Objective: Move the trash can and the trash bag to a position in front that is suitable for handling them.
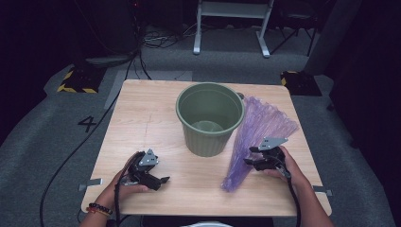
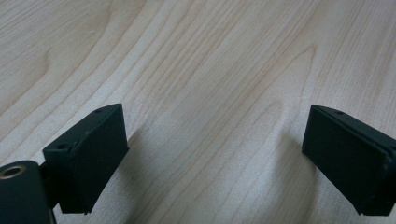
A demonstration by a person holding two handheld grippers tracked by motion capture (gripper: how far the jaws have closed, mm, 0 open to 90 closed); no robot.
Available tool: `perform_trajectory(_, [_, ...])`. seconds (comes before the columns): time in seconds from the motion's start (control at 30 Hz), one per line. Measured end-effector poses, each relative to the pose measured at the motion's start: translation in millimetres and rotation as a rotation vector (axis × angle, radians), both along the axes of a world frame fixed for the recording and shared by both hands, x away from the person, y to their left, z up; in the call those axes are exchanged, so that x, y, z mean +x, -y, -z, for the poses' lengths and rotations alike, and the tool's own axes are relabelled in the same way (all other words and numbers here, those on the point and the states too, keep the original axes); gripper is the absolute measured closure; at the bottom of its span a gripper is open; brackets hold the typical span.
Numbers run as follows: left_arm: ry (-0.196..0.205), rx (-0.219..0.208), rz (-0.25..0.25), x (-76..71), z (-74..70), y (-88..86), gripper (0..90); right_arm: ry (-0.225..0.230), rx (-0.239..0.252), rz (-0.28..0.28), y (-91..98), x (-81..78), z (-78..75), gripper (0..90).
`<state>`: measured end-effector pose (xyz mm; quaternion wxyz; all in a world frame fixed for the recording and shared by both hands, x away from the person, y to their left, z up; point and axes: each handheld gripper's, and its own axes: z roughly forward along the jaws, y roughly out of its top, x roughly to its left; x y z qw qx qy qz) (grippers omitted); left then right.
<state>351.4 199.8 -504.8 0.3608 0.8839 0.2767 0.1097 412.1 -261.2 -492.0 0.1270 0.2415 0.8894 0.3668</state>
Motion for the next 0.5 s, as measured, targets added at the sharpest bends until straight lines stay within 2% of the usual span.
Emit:
perform_trajectory(0.13, [-0.001,0.000,-0.001,0.0,0.0,0.0,6.3,-0.014,0.008,0.016,-8.9,0.6,2.7,47.5])
perform_trajectory(0.2, [0.000,-0.001,0.000,0.1,0.0,0.0,6.3,-0.008,0.001,0.040,-18.3,-1.0,2.3,41.3])
perform_trajectory(0.23, [0.000,0.000,0.000,0.1,0.0,0.0,6.3,-0.008,0.001,0.040,-18.3,-1.0,2.3,41.3])
perform_trajectory(0.27, [-0.001,0.000,-0.001,0.0,0.0,0.0,6.3,-0.018,0.012,0.062,-27.0,-2.2,4.0,34.7])
perform_trajectory(0.3, [-0.001,0.000,-0.001,0.0,0.0,0.0,6.3,-0.018,0.012,0.062,-27.0,-2.2,4.0,34.7])
perform_trajectory(0.37, [-0.001,0.000,0.000,0.0,0.0,0.0,6.3,-0.014,0.007,0.095,-39.8,-3.8,5.1,26.9])
perform_trajectory(0.5, [0.000,0.000,0.000,0.0,0.0,0.0,6.3,-0.001,0.022,0.095,-45.8,-5.8,1.4,23.1])
